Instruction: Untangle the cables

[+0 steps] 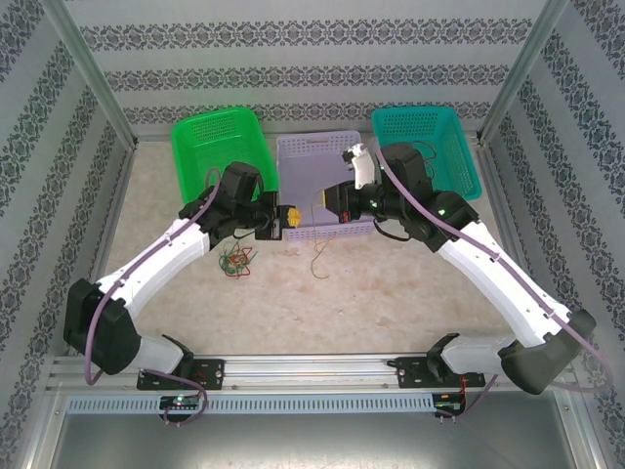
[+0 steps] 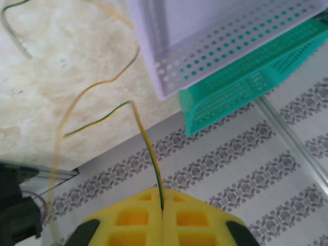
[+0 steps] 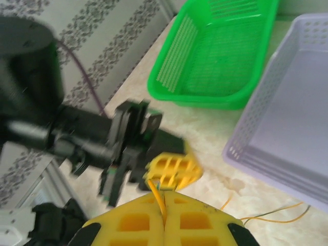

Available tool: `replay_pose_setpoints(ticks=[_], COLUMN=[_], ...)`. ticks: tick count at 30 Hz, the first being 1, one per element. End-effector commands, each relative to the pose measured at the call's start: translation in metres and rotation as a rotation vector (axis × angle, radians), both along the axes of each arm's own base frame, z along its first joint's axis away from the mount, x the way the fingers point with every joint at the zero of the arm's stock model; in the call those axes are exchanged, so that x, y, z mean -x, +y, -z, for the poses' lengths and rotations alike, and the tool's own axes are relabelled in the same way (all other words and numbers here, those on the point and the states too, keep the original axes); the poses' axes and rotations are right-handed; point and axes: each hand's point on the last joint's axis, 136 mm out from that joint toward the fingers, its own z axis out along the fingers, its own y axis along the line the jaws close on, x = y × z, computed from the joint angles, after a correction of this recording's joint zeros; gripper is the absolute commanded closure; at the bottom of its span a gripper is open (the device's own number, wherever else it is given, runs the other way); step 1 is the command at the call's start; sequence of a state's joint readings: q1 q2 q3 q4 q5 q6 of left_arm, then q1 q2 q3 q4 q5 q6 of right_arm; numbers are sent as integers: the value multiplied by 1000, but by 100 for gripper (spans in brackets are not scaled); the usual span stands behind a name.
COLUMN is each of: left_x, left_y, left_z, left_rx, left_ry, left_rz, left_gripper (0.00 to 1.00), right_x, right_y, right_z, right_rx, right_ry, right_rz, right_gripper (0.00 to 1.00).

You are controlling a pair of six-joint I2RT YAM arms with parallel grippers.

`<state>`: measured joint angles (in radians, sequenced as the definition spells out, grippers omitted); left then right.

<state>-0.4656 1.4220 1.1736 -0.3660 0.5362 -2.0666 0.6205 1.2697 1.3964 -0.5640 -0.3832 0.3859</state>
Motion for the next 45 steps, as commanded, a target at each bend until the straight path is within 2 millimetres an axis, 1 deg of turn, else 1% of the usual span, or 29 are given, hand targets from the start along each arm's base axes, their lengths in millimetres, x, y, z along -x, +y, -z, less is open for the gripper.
replay_pose_setpoints(ticks=[1,2,4,5,7,8,9,10,11,12,14,15,17,19,20,21,22,24,25,27,30,32,35,38,40,41,43,45], left_x=[-42,-48,-60,-65,-78,-81,-85,-86,-87,-86,-83,-79,-71,-61,-56,-51,-46,-37,-33,-26,-22,-22,-24,-20,-16,-16,-16,-16], left_y=[13,17,23,24,20,18,15,12,10,9,8,8,9,13,13,13,11,7,6,5,4,3,1,-1,-2,-3,-4,-6], left_z=[-30,-37,-60,-70,-95,-104,-114,-124,-131,-141,-154,-164,-173,-179,-184,-191,-202,-228,-240,-258,-274,-283,-294,-304,-311,-313,-315,-316], left_rx=[-13,-30,-81,-98,-99,-94,-90,-89,-91,-92,-108,-119,-155,-213,-241,-262,-268,-274,-291,-324,-357,-371,-372,-366,-364,-359,-347,-330], left_ry=[-172,-201,-288,-328,-436,-472,-520,-562,-589,-629,-683,-720,-766,-801,-833,-880,-945,-1094,-1174,-1305,-1443,-1505,-1556,-1594,-1626,-1636,-1640,-1637], left_rz=[-32,-18,21,38,79,96,115,133,150,169,200,219,274,352,389,429,465,525,546,576,597,596,598,616,628,634,645,655], left_gripper=[100,100,100,100,100,100,100,100,100,100,100,100,100,100,100,100,100,100,100,100,100,100,100,100,100,100,100,100], right_x=[29,34,47,50,53,53,52,49,46,41,32,25,16,10,8,7,6,5,5,3,0,-1,2,16,25,26,21,8], right_y=[15,18,23,23,21,19,15,10,5,-3,-19,-29,-43,-57,-63,-69,-74,-78,-76,-67,-52,-41,-21,-7,-7,-7,-4,-2], right_z=[3,8,19,22,21,17,12,8,5,3,5,6,5,11,17,27,39,65,74,86,92,89,75,72,87,94,101,97], right_rx=[-43,-38,-17,-8,-24,-42,-65,-88,-110,-135,-179,-213,-315,-374,-375,-363,-345,-316,-325,-363,-397,-410,-381,-221,-21,64,144,166], right_ry=[47,68,108,121,134,132,131,130,131,136,156,168,192,219,228,242,264,331,365,431,522,548,496,341,162,49,-139,-278], right_rz=[-145,-173,-227,-235,-227,-215,-195,-170,-145,-111,-37,15,84,171,215,266,305,352,352,348,341,334,259,134,78,54,18,28], right_gripper=[100,100,100,95,72,62,54,49,46,44,42,42,41,41,41,41,42,43,43,43,42,42,40,39,38,37,35,33])
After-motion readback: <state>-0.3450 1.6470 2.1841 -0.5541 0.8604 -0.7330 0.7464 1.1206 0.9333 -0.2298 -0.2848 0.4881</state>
